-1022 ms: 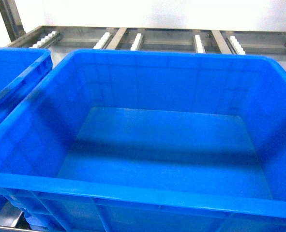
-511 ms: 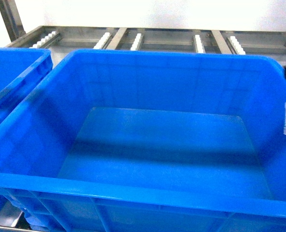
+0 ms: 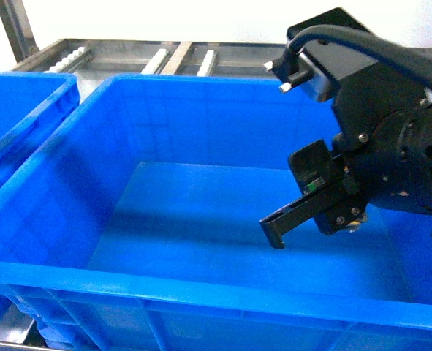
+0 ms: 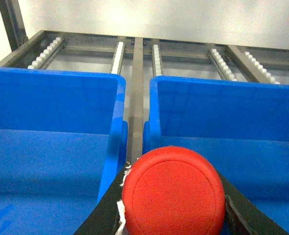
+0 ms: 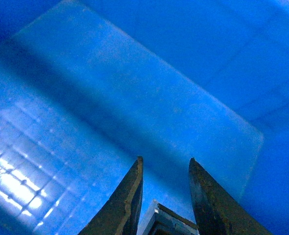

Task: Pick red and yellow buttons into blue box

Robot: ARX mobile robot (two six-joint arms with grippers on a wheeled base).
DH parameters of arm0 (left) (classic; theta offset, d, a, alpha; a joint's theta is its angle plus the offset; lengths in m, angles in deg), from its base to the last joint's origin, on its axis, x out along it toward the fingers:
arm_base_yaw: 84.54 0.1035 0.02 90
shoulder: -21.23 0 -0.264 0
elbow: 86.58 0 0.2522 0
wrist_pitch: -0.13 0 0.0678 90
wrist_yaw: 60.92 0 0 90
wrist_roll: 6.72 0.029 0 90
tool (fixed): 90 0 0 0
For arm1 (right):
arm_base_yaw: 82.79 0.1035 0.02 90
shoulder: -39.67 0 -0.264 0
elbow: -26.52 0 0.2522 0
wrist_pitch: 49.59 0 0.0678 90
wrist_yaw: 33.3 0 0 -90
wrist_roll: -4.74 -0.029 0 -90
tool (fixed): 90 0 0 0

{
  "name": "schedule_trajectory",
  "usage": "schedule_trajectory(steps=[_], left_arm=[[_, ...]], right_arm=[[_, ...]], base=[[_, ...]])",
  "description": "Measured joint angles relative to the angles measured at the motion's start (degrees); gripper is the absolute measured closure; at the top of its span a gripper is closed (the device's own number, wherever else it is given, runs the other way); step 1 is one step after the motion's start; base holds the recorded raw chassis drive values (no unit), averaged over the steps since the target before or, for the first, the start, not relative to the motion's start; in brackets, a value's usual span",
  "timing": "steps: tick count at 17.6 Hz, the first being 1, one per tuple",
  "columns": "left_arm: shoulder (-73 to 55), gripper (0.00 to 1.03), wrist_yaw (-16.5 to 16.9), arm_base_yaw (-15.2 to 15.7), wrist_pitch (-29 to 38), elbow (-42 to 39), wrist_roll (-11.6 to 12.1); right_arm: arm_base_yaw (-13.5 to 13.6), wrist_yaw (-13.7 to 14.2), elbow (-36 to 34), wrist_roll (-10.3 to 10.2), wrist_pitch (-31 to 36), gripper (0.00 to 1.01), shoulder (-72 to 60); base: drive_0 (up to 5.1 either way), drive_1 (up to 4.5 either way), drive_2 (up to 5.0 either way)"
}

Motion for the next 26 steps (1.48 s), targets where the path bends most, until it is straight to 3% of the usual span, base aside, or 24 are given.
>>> schedule_trajectory(steps=[3,7,9,11,15,18,20,21,22,24,25,26], left_arm=[[0.0,0.72,0.0,0.0,0.0,0.0,0.0],[0.0,0.72,0.0,0.0,0.0,0.0,0.0],[0.0,0.72,0.0,0.0,0.0,0.0,0.0],[0.0,0.72,0.0,0.0,0.0,0.0,0.0],[0.0,0.72,0.0,0.0,0.0,0.0,0.0],[0.0,0.72,0.0,0.0,0.0,0.0,0.0],[0.0,0.72,0.0,0.0,0.0,0.0,0.0],[0.0,0.72,0.0,0.0,0.0,0.0,0.0],[0.0,0.72,0.0,0.0,0.0,0.0,0.0],[0.0,0.72,0.0,0.0,0.0,0.0,0.0],[0.0,0.72,0.0,0.0,0.0,0.0,0.0],[0.0,0.72,0.0,0.0,0.0,0.0,0.0]], right_arm=[[-0.8,-3.3,3.8,-1.4,-5.6,0.74,-4.0],[-1.1,-4.9,3.9,-2.6,-5.6,0.4,-4.2],[-1.9,-5.4,2.5,-3.6,-0.6,0.18,-3.9],[-3.3,-4.4,-0.7,-4.2,6.1,0.03,-1.9],[-8.7,-2.0,-8.3,-5.5,20.5,0.03,8.1],[-12.1,-3.6,-13.3,-6.4,25.0,0.03,14.5],[-18.4,-6.1,-20.9,-6.9,26.6,0.03,22.8],[-22.4,-6.5,-24.8,-7.6,28.3,0.03,28.0],[-24.8,-6.3,-27.5,-7.1,27.3,0.03,33.4],[-30.5,-8.8,-31.0,-7.3,20.9,0.03,43.8],[-33.2,-9.7,-32.1,-8.4,18.4,0.03,49.1],[-34.2,-10.1,-33.1,-9.6,16.1,0.03,53.9]], base=[[0.0,0.0,0.0],[0.0,0.0,0.0],[0.0,0.0,0.0],[0.0,0.0,0.0],[0.0,0.0,0.0],[0.0,0.0,0.0],[0.0,0.0,0.0],[0.0,0.0,0.0],[0.0,0.0,0.0],[0.0,0.0,0.0],[0.0,0.0,0.0],[0.0,0.0,0.0]])
